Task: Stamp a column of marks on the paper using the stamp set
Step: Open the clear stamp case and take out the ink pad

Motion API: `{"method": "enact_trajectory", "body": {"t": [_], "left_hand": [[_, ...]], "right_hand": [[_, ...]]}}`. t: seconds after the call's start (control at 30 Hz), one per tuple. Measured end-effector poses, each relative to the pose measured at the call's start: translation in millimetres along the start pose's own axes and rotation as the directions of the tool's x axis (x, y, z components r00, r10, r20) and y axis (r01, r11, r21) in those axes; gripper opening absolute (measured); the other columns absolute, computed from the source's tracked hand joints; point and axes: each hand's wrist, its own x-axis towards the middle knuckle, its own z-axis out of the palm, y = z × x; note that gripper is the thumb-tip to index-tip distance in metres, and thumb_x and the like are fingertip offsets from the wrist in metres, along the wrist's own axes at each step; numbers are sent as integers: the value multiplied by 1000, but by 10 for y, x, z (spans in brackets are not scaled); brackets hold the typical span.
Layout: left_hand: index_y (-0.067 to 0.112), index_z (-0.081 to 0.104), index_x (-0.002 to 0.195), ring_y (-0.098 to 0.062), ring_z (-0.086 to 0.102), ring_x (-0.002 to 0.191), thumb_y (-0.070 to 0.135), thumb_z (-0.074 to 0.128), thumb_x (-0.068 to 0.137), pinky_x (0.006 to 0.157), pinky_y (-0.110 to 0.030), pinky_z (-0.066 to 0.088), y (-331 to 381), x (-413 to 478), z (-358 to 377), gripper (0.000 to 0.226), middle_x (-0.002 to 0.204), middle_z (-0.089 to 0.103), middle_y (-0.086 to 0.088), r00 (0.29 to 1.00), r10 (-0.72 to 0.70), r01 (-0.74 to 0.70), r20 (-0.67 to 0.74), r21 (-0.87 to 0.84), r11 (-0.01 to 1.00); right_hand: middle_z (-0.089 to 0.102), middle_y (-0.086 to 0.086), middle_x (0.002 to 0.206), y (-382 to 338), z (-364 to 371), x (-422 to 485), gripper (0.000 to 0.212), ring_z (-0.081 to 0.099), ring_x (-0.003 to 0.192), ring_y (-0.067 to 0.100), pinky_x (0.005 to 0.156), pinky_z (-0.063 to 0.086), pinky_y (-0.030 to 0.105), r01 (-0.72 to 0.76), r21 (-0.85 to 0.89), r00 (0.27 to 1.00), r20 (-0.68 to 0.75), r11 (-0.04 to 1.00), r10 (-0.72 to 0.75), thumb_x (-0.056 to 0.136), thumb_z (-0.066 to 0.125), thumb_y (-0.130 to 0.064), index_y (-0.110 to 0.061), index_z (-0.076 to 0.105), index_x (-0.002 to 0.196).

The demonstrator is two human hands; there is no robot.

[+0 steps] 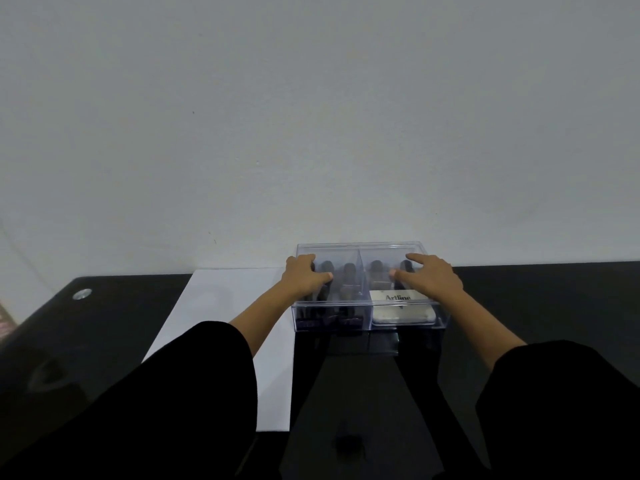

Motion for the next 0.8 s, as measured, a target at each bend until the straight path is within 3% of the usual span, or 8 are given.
{"method": "enact_trajectory", "body": {"t": [0.03, 0.07, 0.17, 0.27, 0.4, 0.57, 0.7, 0.8], "left_hand": [[26, 50, 91, -25, 41, 108, 21, 60, 89, 87, -31, 42, 4, -46, -12, 11, 104, 48, -2, 1000, 13, -13, -6, -10, 1000], [28, 46, 82, -21, 39, 105, 21, 61, 89, 86, -31, 42, -11, -57, -7, 18, 96, 45, 1, 1000, 11, -11, 1, -22, 1000], [21, 54, 95, -24, 43, 109, 22, 62, 88, 87, -32, 39, 24, -184, -29, 10, 111, 48, -9, 1000, 10, -10, -9, -46, 999], [30, 27, 67, -15, 33, 97, 22, 63, 87, 63, -19, 32, 104, -372, -92, 42, 82, 37, 8, 998, 34, -37, -47, -71, 997], [29, 25, 65, -6, 33, 69, 19, 65, 86, 56, -11, 22, 241, -696, -214, 47, 71, 25, 15, 994, 65, -71, -88, -67, 995], [29, 26, 64, 4, 26, 63, 18, 66, 85, 56, -10, 22, 325, -1180, -281, 47, 70, 27, 14, 990, 111, -117, -89, -65, 991], [21, 46, 71, -10, 41, 81, 15, 65, 86, 62, -10, 30, 372, -1579, -243, 25, 76, 39, 12, 992, 98, -105, -82, -85, 991], [28, 28, 64, -6, 33, 66, 17, 66, 86, 55, -10, 24, 353, -1776, -178, 45, 69, 28, 13, 991, 103, -111, -81, -101, 989]], "right_hand": [[41, 13, 145, -8, -13, -31, 64, 38, 133, 32, 105, 36, 46, -3, 3, 1000, 3, 1000, 3, 87, 59, -44, -15, 40, 141], [41, 13, 145, -18, -32, -71, 64, 38, 133, 32, 105, 36, 46, -7, 6, 1000, 7, 1000, 7, 87, 59, -44, -15, 40, 141], [42, 12, 144, -61, -129, -217, 63, 40, 132, 31, 103, 38, 45, -9, 9, 1000, -5, 1000, 9, 86, 60, -43, -16, 41, 140], [46, 13, 140, -112, -261, -425, 61, 45, 127, 31, 99, 41, 43, -9, 37, 999, -49, 999, 11, 85, 62, -42, -15, 45, 137], [46, 12, 140, -152, -440, -785, 61, 46, 126, 31, 97, 43, 42, -15, 77, 996, -92, 997, 22, 85, 63, -42, -18, 45, 137], [40, 12, 144, -141, -601, -1289, 66, 42, 129, 29, 98, 41, 43, -42, 102, 995, -81, 994, 51, 82, 64, -46, -22, 43, 139], [45, 14, 138, -126, -692, -1646, 58, 46, 124, 30, 93, 44, 41, -56, 103, 995, -74, 993, 64, 83, 65, -42, -17, 49, 132], [47, 15, 136, -89, -736, -1857, 54, 48, 123, 31, 92, 44, 41, -67, 100, 995, -70, 993, 75, 84, 65, -39, -14, 52, 129]]}}
